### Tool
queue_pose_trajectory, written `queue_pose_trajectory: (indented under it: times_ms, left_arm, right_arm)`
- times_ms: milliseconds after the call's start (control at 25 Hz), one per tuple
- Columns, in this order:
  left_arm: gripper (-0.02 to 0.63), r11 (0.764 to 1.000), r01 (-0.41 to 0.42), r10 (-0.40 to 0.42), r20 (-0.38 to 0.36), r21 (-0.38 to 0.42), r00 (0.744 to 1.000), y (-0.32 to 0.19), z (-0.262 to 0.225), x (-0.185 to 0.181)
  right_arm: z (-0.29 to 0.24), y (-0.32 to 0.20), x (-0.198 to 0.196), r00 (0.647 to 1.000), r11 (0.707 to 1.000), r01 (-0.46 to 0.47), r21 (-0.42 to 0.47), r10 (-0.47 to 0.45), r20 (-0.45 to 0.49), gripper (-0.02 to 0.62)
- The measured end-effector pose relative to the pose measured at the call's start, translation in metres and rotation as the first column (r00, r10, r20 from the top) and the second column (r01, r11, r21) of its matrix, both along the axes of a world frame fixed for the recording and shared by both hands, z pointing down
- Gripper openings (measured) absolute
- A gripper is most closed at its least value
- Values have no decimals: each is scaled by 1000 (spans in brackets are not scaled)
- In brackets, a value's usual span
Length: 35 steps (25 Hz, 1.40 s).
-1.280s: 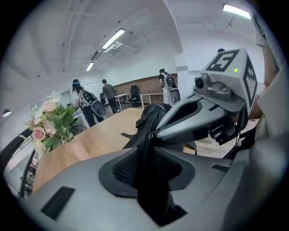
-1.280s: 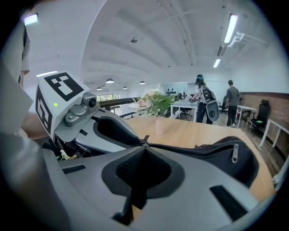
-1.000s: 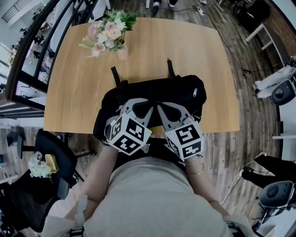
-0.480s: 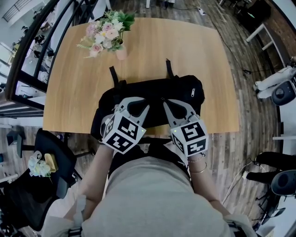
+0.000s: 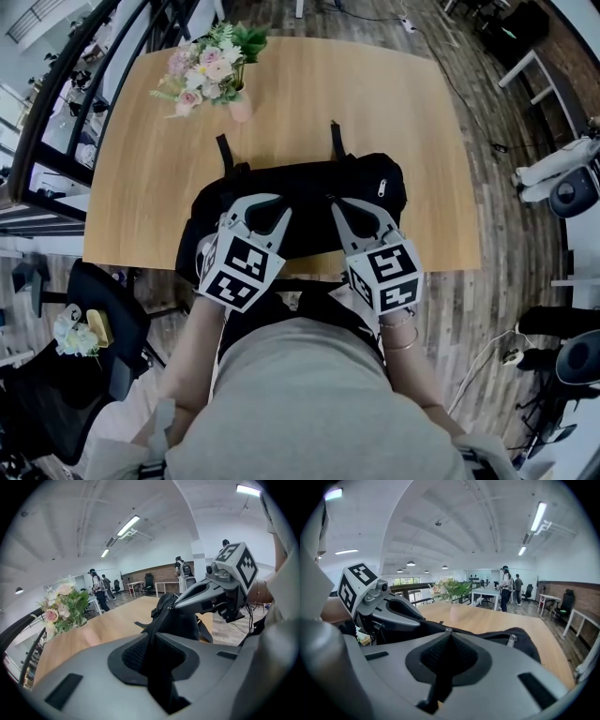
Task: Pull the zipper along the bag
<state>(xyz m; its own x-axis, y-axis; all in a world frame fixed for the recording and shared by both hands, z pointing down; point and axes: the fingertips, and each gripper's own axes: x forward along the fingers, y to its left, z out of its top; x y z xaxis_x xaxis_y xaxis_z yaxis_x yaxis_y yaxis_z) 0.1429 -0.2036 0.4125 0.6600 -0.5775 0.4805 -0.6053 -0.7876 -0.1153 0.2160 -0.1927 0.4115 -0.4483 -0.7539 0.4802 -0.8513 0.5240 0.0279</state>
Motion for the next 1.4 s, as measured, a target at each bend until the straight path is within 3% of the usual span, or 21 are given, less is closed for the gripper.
queue_pose_trajectory:
  times_ms: [920,1400]
  left_arm:
    - [64,991,130,-130,-33,8,991,-12,-8,-10]
    - [66,987,162,-162,-15,-4,987,-9,-2,-11]
  right_arm:
    - [-6,-21,92,987,987,-158,22,158,13,14]
    - [-3,-14,88,985,985,-167,54,164,47,15]
